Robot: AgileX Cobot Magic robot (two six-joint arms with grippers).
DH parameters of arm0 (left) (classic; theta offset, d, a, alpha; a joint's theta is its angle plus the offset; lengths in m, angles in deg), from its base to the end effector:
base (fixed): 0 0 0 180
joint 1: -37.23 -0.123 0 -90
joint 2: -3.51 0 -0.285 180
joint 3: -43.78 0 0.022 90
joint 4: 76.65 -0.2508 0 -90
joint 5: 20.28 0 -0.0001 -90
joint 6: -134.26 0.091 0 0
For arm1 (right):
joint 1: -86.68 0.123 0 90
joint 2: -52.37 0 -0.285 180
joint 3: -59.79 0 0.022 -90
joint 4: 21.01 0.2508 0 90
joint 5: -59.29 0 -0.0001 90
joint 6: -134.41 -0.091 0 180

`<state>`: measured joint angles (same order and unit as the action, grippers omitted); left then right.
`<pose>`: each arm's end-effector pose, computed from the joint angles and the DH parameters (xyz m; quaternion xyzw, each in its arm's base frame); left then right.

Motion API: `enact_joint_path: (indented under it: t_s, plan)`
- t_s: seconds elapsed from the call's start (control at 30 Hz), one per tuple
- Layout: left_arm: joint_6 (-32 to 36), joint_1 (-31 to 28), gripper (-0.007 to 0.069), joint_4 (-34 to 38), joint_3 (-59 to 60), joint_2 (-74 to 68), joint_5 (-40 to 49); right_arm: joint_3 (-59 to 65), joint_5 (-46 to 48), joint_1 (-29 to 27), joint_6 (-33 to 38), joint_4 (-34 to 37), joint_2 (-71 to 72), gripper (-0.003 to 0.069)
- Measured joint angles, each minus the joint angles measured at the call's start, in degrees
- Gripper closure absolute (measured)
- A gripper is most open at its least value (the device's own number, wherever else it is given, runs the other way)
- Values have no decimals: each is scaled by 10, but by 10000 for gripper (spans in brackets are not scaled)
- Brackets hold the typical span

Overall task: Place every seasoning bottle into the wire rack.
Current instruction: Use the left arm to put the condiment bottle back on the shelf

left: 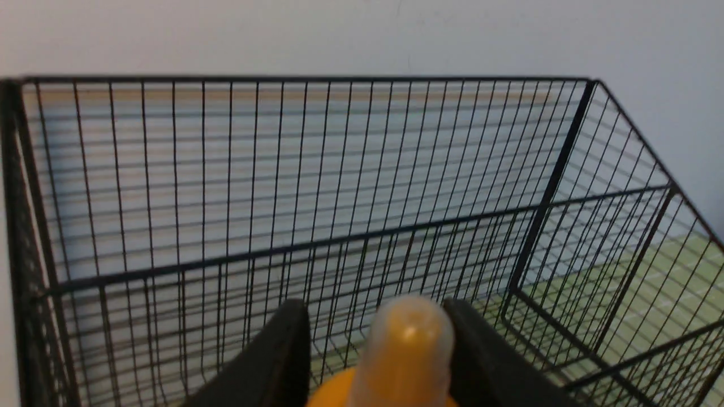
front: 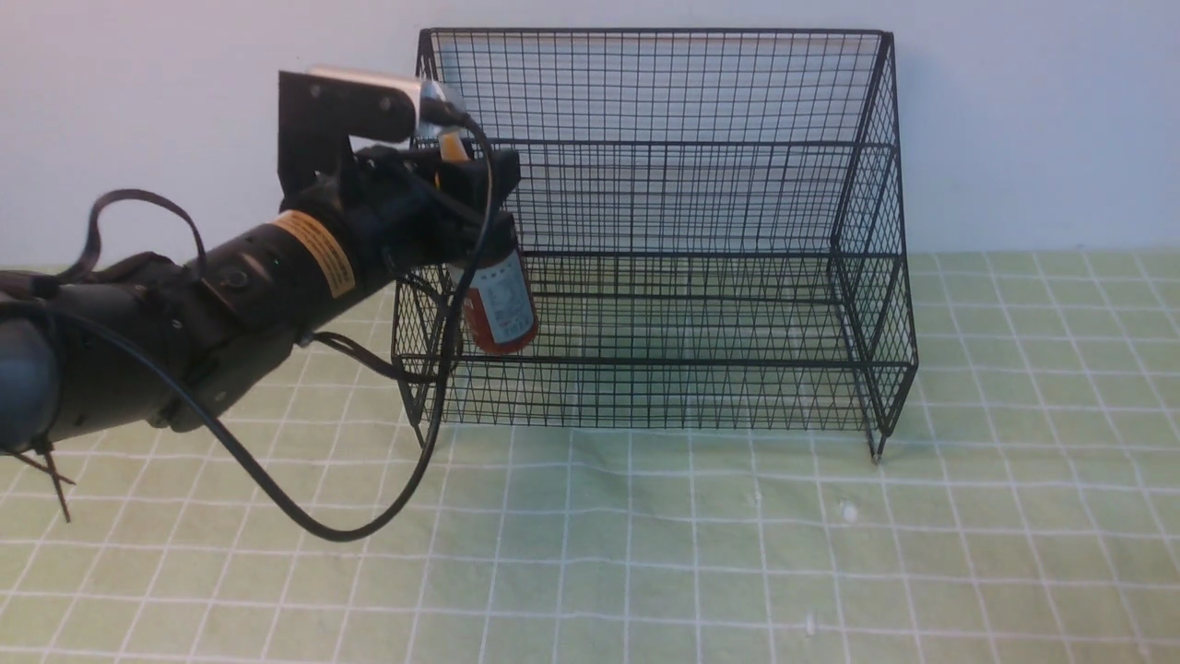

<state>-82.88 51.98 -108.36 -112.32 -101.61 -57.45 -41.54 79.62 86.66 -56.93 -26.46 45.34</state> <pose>0.3493 -0.1218 0.2479 0.1319 0.7306 -0.2632 0.6161 0.0530 -0.0030 0.1735 0.0534 0.7965 0.0194 0.6019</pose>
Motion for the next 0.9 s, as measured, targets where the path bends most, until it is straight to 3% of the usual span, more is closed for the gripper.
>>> enact_joint_path:
  t_s: [0.37,0.63,0.77,0.9]
  plan:
    - [1,0,350,-8,0,-46,14,0,0,0,0,0,0,673]
    - [0,0,202,-56,-2,-21,42,0,0,0,0,0,0,673]
    - [-1,0,195,-79,-2,37,100,0,0,0,0,0,0,673]
    - [-1,0,236,-114,-2,111,195,0,0,0,0,0,0,673]
